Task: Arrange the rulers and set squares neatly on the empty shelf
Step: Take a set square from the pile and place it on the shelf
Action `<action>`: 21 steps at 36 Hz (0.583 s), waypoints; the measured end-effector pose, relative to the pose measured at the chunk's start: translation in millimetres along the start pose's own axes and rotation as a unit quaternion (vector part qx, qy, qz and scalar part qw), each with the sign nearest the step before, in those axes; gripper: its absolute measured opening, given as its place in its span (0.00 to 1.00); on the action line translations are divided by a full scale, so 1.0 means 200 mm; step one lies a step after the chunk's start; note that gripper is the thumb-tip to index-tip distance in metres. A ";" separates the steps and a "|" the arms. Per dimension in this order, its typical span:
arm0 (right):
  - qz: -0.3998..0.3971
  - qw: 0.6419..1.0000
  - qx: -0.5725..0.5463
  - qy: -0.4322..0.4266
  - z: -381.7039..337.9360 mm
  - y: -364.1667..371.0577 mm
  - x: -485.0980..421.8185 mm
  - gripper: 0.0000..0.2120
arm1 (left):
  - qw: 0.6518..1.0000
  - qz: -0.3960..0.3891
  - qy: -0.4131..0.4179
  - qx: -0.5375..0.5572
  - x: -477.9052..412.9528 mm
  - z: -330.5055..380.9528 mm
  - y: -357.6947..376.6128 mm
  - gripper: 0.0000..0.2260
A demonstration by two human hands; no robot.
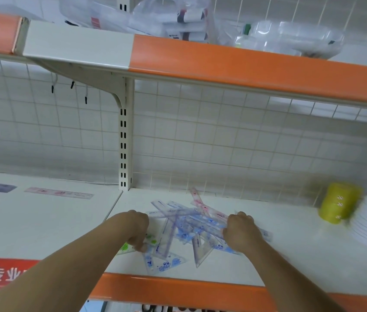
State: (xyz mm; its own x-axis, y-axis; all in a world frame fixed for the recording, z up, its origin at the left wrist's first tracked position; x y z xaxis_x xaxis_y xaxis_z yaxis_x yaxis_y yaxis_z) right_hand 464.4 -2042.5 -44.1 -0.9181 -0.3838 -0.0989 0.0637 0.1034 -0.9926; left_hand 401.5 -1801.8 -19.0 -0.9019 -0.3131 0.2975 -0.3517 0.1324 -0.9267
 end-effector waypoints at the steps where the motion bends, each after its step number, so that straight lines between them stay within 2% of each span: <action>1: 0.003 1.000 -0.002 -0.001 -0.01 0.00 0.00 0.14 | 1.000 -0.001 -0.004 0.003 0.00 0.00 0.00 0.30; 8: 0.004 1.000 0.001 -0.022 -0.05 0.03 -0.02 0.13 | 0.999 -0.016 -0.009 0.049 -0.01 -0.03 0.01 0.36; 14: 0.005 1.000 0.003 -0.025 -0.06 0.02 -0.03 0.13 | 0.999 -0.031 0.008 0.030 0.00 -0.02 0.02 0.28; 21: -0.005 1.000 0.012 -0.014 -0.06 0.02 -0.03 0.11 | 1.000 -0.021 0.012 -0.003 0.00 -0.02 0.02 0.28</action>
State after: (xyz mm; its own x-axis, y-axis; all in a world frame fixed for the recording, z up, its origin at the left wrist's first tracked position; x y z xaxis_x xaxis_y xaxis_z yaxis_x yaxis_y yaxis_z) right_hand 465.0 -2029.8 -46.3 -0.9074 -0.4103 -0.0915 0.0649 0.0782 -0.9948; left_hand 399.1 -1798.6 -21.3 -0.8923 -0.2961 0.3408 -0.3900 0.1250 -0.9123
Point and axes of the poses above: each hand's wrist, its own x-axis away from the middle knuckle, its own y-axis out of the palm, z = x × y, the point moved 3 cm from there along -x, towards the middle knuckle, and after that the axes turned 15 degrees about -y, right-handed, at the moved point
